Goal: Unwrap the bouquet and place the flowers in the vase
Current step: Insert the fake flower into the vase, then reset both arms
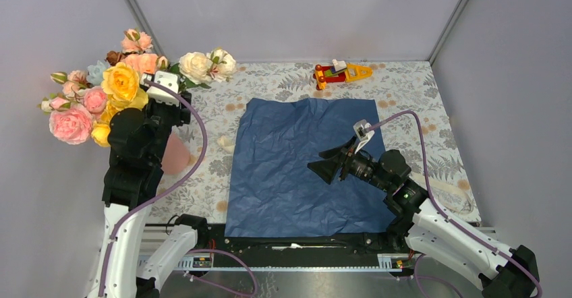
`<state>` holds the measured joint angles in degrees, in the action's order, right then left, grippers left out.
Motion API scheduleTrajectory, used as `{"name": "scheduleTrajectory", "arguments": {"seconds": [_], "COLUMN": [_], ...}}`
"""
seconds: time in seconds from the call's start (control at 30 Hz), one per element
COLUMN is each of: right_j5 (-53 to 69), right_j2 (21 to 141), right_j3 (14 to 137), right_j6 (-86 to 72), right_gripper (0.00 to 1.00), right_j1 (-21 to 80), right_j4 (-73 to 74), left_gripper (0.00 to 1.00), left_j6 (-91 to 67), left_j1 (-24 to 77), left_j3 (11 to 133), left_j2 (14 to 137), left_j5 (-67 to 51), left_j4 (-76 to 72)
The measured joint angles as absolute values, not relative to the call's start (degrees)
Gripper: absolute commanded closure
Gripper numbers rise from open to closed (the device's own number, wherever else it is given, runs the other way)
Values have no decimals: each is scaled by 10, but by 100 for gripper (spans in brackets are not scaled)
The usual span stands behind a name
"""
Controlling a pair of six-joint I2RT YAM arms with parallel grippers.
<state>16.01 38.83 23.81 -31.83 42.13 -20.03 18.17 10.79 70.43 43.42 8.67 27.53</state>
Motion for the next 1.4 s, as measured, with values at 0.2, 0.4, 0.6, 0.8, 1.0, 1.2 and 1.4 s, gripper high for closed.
{"name": "scheduleTrajectory", "arguments": {"seconds": [0.2, 0.4, 0.6, 0.8, 1.0, 1.2, 1.4], "right_j5": [160, 160, 160, 160, 160, 160, 159], "right_j2": [386, 380, 378, 376, 375, 375, 370], "right_j3": [237, 236, 235, 235, 235, 235, 235], "right_j6": [-320, -320, -321, -323, -323, -323, -322], "right_gripper": [12, 12, 12, 12, 12, 12, 12], "right_j1": [421, 421, 421, 421, 421, 421, 421], "right_j4": [-200, -200, -200, -200, -200, -200, -198], "left_gripper": [30, 28, 25, 25, 25, 24, 24], "left_j6": [178, 166, 159, 153, 150, 150, 150], "left_j1": [108, 110, 121, 158, 189, 229, 286], "left_j3": [704, 704, 703, 693, 688, 684, 684], "left_j2": [428, 423, 408, 402, 409, 414, 437], "left_j5": [55, 27, 2, -12, -12, -9, 1], "left_j4": [280, 291, 292, 295, 308, 309, 311]}}
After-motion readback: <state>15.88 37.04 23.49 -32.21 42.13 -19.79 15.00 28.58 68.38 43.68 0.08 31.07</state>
